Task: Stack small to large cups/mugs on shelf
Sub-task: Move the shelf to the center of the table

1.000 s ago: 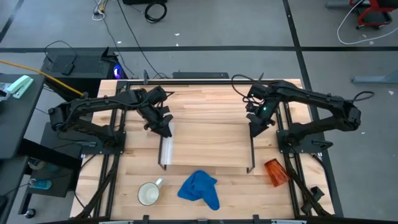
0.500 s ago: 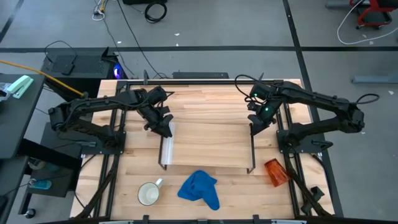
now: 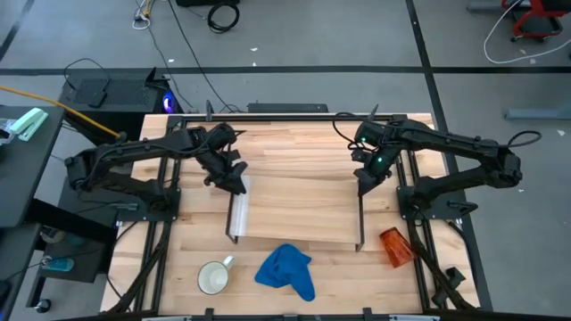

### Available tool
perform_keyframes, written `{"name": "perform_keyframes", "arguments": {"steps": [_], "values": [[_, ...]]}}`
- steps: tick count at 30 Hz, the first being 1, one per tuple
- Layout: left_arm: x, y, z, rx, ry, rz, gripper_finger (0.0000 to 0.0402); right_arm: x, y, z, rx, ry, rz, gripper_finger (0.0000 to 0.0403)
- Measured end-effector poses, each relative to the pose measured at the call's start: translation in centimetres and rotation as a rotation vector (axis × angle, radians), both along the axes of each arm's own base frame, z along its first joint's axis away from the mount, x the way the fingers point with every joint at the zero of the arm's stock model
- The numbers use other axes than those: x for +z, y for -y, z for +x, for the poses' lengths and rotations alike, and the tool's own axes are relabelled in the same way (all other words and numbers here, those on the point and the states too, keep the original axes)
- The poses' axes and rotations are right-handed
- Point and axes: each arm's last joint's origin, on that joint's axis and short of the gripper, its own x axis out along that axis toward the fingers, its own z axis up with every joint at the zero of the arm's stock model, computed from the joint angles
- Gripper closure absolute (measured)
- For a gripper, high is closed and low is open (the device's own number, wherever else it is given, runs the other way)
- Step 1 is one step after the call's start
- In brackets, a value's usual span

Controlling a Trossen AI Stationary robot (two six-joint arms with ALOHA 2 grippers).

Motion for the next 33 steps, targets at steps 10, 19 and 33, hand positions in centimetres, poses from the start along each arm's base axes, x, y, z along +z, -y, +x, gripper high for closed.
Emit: {"name": "perform_keyframes", "arguments": {"steps": [10, 19, 33], "values": [[1.0, 0.4, -0.9, 0.041, -0.004, 0.006, 0.0239, 0.0, 0.0, 0.1, 0.012, 0.016, -0.004, 0.0389], [1.3, 0.8, -1.8, 0.049, -0.031, -0.003, 0.0239, 0.1, 0.0, 0.1, 0.022, 0.043, 0.007, 0.0393], [4.0, 1.8, -5.2, 0.144, 0.029, 0.102, 0.0239, 3.6, -0.1, -0.3, 0.04, 0.181, -0.124, 0.0396]]}}
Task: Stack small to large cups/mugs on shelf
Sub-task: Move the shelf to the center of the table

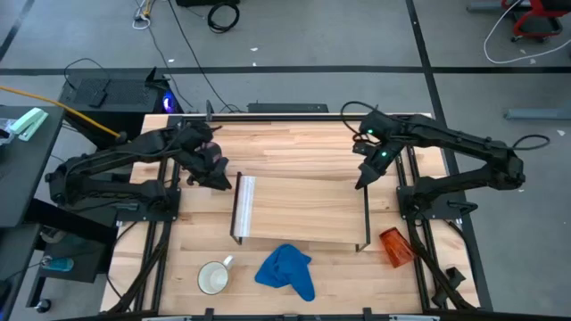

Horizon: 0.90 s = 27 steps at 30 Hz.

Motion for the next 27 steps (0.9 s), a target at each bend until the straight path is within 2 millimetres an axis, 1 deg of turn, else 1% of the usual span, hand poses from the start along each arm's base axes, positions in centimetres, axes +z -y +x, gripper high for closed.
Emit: {"name": "perform_keyframes", "arguments": {"steps": [3, 6, 10, 12, 14, 16, 18, 21, 23, 27], "values": [[0.9, 0.3, -1.1, 0.034, 0.045, 0.06, 0.0239, 1.1, -0.4, -1.4, -0.055, 0.002, -0.116, 0.0399], [1.9, 0.6, -2.2, 0.089, 0.101, 0.148, 0.0239, 1.8, -1.2, -3.6, -0.165, -0.052, -0.221, 0.04], [3.3, 0.7, -3.0, 0.161, 0.219, 0.346, 0.0241, 2.4, -2.4, -6.4, -0.358, -0.144, -0.362, 0.04], [4.1, 0.8, -3.1, 0.181, 0.287, 0.462, 0.0244, 2.6, -3.0, -7.4, -0.439, -0.157, -0.39, 0.0401], [4.6, 0.9, -3.2, 0.183, 0.332, 0.557, 0.0248, 2.6, -3.5, -8.0, -0.49, -0.168, -0.38, 0.0401], [4.7, 1.1, -3.2, 0.181, 0.335, 0.614, 0.0253, 2.0, -4.0, -8.2, -0.493, -0.201, -0.345, 0.0401], [4.4, 1.4, -3.3, 0.166, 0.303, 0.614, 0.0259, 1.0, -4.6, -8.1, -0.49, -0.253, -0.311, 0.0401], [3.7, 2.1, -3.5, 0.124, 0.227, 0.561, 0.0269, -0.7, -5.6, -7.6, -0.461, -0.297, -0.277, 0.0401], [3.3, 2.7, -3.6, 0.105, 0.186, 0.515, 0.0275, -1.7, -6.2, -7.1, -0.452, -0.298, -0.259, 0.0402], [3.2, 3.8, -3.5, 0.073, 0.181, 0.453, 0.0287, -3.5, -7.4, -5.9, -0.449, -0.265, -0.209, 0.0402]]}}
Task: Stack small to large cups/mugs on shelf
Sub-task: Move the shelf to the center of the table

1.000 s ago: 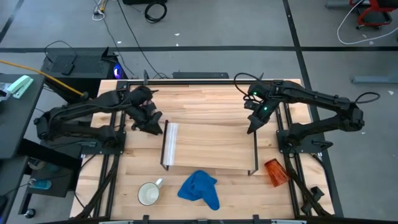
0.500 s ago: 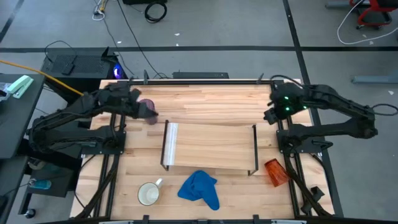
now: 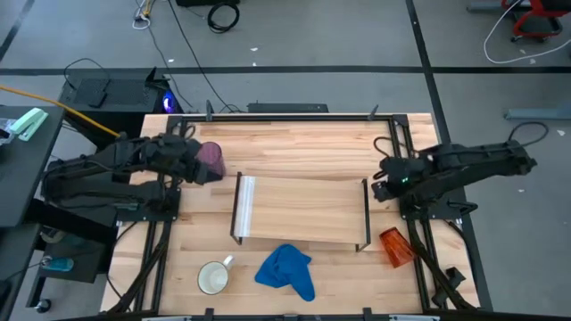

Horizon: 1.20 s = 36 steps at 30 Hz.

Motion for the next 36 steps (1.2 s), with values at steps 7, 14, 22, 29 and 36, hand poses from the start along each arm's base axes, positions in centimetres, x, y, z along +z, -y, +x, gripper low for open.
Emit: {"name": "perform_keyframes", "arguments": {"steps": [7, 14, 22, 29, 36], "values": [[-0.8, 1.8, 1.3, -0.052, -0.074, -0.081, 0.0302, -1.5, -0.8, 1.2, 0.018, -0.062, 0.002, 0.0402], [-2.8, 3.2, 3.9, -0.081, -0.225, -0.078, 0.0316, -1.7, -1.0, 1.9, 0.02, -0.053, -0.005, 0.0402], [-4.7, 4.3, 6.0, -0.076, -0.338, -0.084, 0.0327, -1.6, -1.0, 2.3, 0.005, -0.023, -0.016, 0.0402], [-5.4, 4.9, 6.6, -0.075, -0.375, -0.098, 0.0327, -1.8, -1.1, 2.9, 0.005, -0.026, -0.019, 0.0402], [-5.6, 5.4, 6.6, -0.069, -0.388, -0.114, 0.0334, -2.0, -0.9, 3.6, -0.004, -0.021, -0.025, 0.0402]]}}
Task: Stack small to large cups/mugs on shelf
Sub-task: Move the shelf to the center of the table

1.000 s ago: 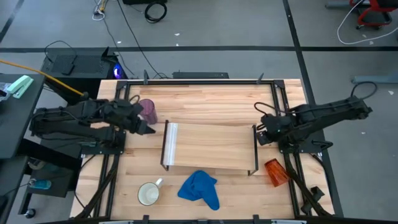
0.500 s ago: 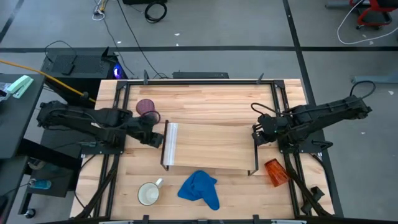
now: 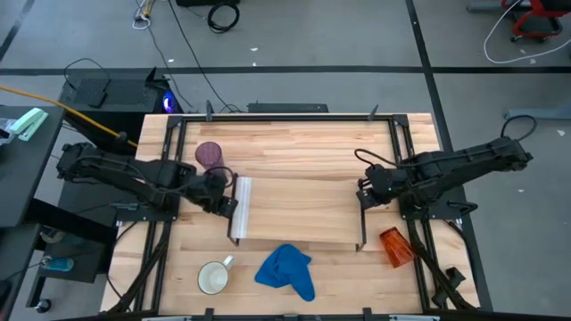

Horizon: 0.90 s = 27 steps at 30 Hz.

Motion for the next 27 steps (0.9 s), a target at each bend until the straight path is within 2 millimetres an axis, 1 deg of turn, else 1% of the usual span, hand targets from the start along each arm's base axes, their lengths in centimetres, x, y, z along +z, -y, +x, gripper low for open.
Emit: {"name": "perform_keyframes", "arguments": {"steps": [8, 12, 19, 27], "values": [[0.0, 0.9, -0.2, -0.006, -0.002, -0.008, 0.0345, 0.1, 1.0, 0.4, -0.025, 0.029, -0.025, 0.0402], [0.0, 1.2, -0.3, 0.005, -0.005, 0.005, 0.0349, 0.1, 1.2, 0.5, -0.025, 0.037, -0.026, 0.0402], [-0.1, 0.9, -0.4, 0.035, -0.014, 0.044, 0.0345, 0.2, 1.2, 0.6, -0.022, 0.05, -0.019, 0.0402], [-0.1, 0.6, -0.4, 0.061, -0.01, 0.074, 0.035, 0.1, 1.1, 0.7, -0.008, 0.044, -0.005, 0.0402]]}}
